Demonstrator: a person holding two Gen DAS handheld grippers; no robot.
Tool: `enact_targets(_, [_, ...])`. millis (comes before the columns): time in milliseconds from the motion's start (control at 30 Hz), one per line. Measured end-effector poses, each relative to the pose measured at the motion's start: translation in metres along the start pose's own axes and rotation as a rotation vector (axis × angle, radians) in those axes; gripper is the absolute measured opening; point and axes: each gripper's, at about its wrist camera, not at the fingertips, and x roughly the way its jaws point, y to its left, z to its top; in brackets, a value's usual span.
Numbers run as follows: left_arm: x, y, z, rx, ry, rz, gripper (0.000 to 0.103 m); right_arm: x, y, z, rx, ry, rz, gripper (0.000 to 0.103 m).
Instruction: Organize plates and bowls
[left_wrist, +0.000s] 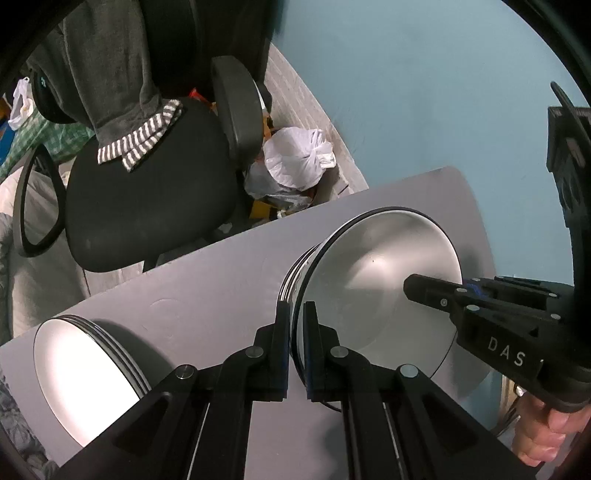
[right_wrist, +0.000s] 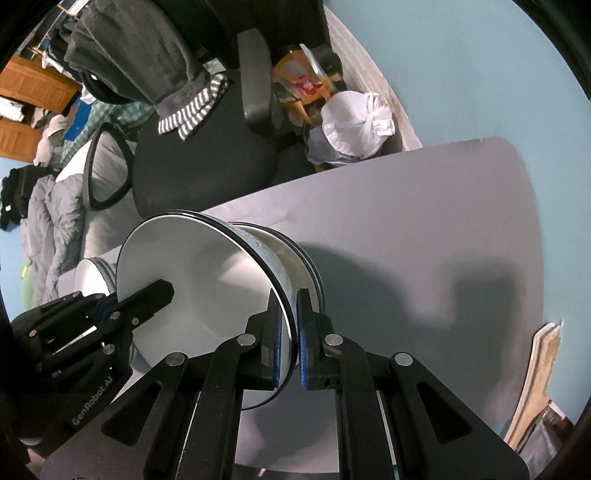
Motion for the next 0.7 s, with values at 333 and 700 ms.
enact_targets(333, [0.007,0.001,0.0,0.012,0.023,0.004,0.005,0.011,-0.001,0.001,0.021,0.031,-0.001,0.008])
enact_targets(700, [0.009,-0.008,0.002,0.056,0.025,-0.004,0.025,0.015,0.004,0.003,0.011,0.037,-0.046,0.013])
